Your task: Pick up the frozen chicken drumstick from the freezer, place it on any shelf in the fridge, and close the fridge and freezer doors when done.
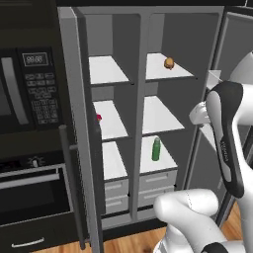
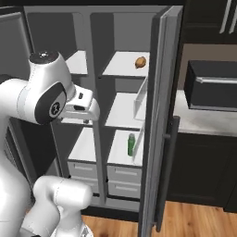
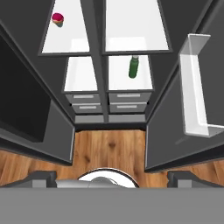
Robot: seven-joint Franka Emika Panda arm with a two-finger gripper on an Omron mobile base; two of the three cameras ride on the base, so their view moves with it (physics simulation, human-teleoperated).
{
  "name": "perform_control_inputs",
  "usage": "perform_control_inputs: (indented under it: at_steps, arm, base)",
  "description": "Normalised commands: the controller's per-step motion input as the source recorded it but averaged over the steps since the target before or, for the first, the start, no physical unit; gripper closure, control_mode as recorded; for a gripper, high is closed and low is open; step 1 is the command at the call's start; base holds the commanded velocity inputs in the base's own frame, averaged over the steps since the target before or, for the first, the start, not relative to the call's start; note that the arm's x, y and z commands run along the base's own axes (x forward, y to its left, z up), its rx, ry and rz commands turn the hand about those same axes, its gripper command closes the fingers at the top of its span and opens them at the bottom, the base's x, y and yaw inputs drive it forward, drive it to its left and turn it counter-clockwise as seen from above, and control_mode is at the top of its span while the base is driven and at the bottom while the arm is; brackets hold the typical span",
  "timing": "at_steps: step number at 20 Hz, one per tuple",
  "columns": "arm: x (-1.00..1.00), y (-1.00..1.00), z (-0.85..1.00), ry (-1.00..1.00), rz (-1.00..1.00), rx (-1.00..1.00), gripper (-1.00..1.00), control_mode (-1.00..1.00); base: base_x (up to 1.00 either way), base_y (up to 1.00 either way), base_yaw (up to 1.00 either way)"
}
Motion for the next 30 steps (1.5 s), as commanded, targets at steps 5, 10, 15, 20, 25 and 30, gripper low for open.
perform_control_inputs:
  at_steps: [5,10,15,20,25,30]
  arm:
    - [0.00,0.00,0.00,0.00,0.00,0.00,-1.00,1.00]
    - [0.00,0.00,0.00,0.00,0.00,0.00,-1.00,1.00]
    - [0.00,0.00,0.00,0.00,0.00,0.00,-1.00,1.00]
    - [0.00,0.00,0.00,0.00,0.00,0.00,-1.00,-1.00]
    - [0.00,0.06,0.00,0.00,0.00,0.00,-1.00,-1.00]
    - [-0.31,0.66,0.05,-0.03,0.00,-0.04,-1.00,-1.00]
  base:
    - [0.00,-0.35,0.07]
    - [-0.15,-0.04,0.08]
    - [-0.39,0.00,0.04]
    - [-0.10,0.00,0.00]
    - [0.00,0.00,0.00]
    - [0.00,0.00,0.00]
